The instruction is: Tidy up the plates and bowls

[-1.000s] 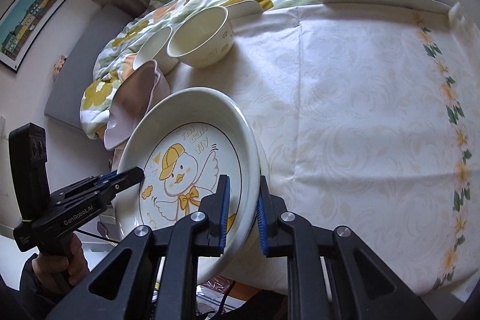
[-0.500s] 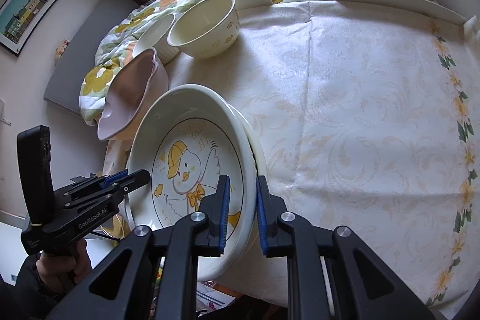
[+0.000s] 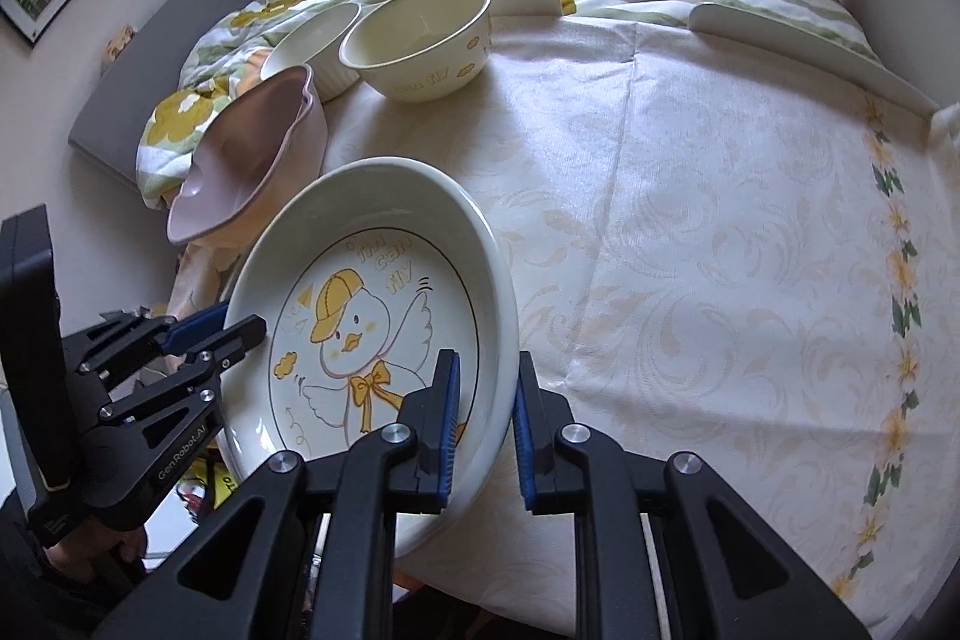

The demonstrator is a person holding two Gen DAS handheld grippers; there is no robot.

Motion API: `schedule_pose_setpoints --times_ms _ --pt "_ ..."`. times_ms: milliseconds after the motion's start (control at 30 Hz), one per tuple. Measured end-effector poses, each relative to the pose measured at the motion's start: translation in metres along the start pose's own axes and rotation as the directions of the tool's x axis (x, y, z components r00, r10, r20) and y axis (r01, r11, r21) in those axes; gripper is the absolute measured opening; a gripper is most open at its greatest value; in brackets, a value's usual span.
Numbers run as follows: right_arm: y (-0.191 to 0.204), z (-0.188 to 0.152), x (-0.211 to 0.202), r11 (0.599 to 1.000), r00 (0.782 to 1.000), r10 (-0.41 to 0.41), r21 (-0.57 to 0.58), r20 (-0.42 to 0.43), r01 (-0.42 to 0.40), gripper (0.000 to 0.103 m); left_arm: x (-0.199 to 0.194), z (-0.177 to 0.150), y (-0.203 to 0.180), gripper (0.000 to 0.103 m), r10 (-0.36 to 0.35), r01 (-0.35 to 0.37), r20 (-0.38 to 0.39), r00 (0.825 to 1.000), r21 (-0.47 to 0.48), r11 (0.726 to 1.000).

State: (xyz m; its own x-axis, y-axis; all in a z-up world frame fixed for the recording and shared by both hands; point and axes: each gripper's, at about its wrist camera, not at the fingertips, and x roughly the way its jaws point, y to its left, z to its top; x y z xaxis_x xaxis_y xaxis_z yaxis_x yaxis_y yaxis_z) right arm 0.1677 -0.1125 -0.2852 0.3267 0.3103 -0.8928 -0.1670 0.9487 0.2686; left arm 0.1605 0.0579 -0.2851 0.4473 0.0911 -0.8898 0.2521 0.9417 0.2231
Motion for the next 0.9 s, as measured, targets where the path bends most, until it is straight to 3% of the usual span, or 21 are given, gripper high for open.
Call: schedule_pose_setpoints --times_ms 67,333,733,900 --pt "0.002 0.000 0.002 1.000 1.000 -0.006 -0.014 -0.009 0.006 0.015 0.000 0.000 -0.002 0.016 0.033 -0.033 0.005 0.999 0.022 0.999" --pt "0.010 0.000 0.007 0.997 0.999 -0.044 -0.068 -0.008 0.043 0.015 -0.002 -0.001 0.007 0.016 0.044 -0.044 0.001 0.999 -0.008 0.999" --pt "0.013 0.003 0.009 0.994 0.999 -0.052 -0.094 -0.007 0.051 0.015 -0.006 -0.002 0.011 0.016 0.018 -0.018 -0.008 1.000 -0.035 0.999" --pt "0.013 0.014 -0.023 0.996 0.998 0.005 -0.088 0.063 0.000 0.015 -0.050 0.010 0.035 0.016 0.011 0.000 0.090 0.996 -0.128 0.992"
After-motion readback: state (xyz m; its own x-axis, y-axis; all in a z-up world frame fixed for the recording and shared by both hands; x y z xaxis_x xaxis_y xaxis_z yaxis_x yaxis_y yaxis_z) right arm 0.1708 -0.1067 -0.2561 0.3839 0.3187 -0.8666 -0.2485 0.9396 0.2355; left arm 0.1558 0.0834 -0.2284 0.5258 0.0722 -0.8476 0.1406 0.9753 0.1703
